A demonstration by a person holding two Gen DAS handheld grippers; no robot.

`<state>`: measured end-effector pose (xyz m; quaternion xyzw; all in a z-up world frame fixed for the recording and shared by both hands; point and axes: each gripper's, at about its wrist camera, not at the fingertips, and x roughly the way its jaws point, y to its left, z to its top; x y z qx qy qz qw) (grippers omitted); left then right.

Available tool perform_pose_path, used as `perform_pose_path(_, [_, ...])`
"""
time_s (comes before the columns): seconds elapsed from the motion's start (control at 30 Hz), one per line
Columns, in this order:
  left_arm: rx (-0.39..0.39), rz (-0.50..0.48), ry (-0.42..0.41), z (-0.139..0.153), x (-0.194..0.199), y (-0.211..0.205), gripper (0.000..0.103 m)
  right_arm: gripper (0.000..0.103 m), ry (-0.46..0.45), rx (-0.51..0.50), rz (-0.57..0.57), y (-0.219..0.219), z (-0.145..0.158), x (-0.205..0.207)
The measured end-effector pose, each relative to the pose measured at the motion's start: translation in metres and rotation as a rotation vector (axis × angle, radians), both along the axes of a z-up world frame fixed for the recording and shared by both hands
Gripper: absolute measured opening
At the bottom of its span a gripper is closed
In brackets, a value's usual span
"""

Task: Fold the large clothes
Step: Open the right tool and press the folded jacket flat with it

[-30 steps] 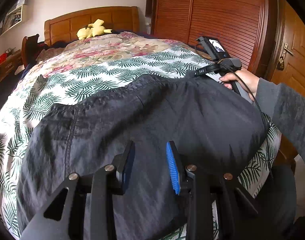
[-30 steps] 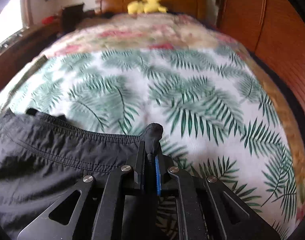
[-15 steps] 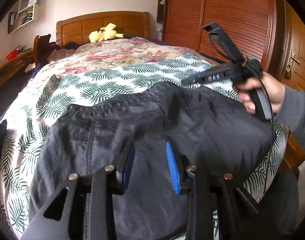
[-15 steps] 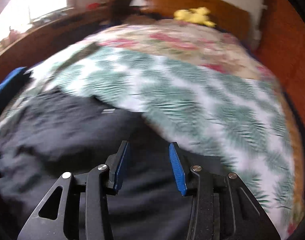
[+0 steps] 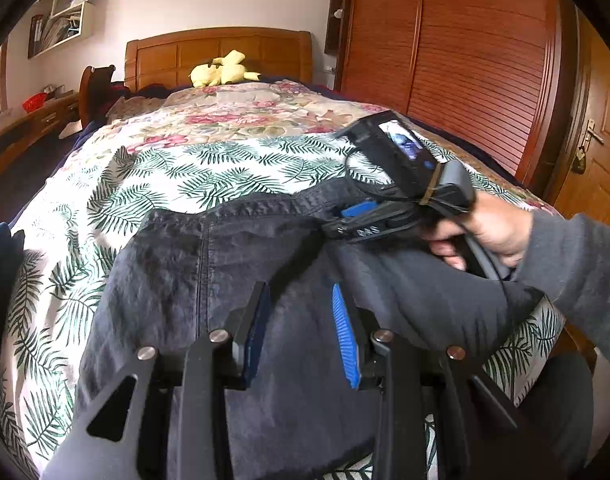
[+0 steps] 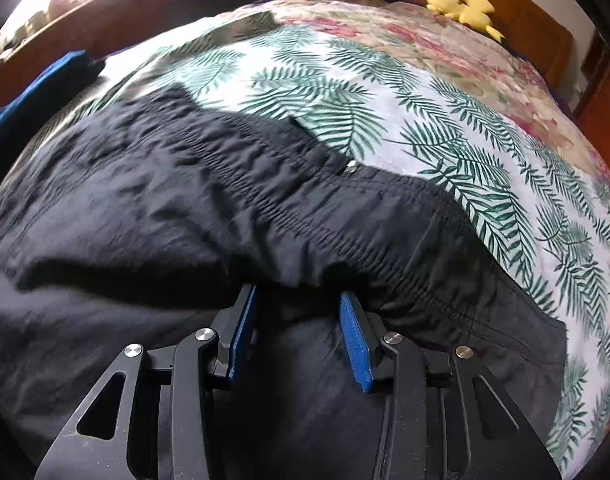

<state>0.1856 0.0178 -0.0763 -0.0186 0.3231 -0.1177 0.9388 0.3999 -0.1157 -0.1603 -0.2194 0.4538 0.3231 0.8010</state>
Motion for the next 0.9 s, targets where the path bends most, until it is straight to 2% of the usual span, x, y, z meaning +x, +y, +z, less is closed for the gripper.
perform_pose_path(0.1, [0.000, -0.003, 0.004, 0.000, 0.000, -0.001, 0.031, 0.040, -0.017, 0.034, -0.049, 0.005, 0.000, 0.014])
perform_pose_path(0.3, [0.009, -0.001, 0.005, 0.000, -0.002, -0.001, 0.031, 0.038, -0.061, 0.032, -0.098, 0.017, 0.011, 0.019])
perform_pose_path(0.4, [0.003, 0.001, 0.002, 0.002, -0.003, 0.001, 0.031, 0.038, -0.066, 0.100, -0.121, 0.004, 0.030, 0.009])
perform_pose_path(0.53, [0.000, -0.001, -0.005, 0.004, -0.006, 0.004, 0.031, 0.038, -0.075, 0.159, -0.100, -0.021, 0.053, -0.027])
perform_pose_path(0.6, [0.000, -0.001, -0.004, 0.004, -0.006, 0.004, 0.031, 0.038, -0.093, 0.157, -0.087, -0.034, 0.059, -0.051])
perform_pose_path(0.73, [0.004, -0.004, -0.007, 0.005, -0.007, 0.005, 0.031, 0.038, -0.112, 0.157, -0.072, -0.055, 0.062, -0.093])
perform_pose_path(0.9, [0.012, -0.001, 0.002, 0.002, -0.005, 0.004, 0.031, 0.042, -0.084, 0.174, -0.069, -0.077, 0.056, -0.139])
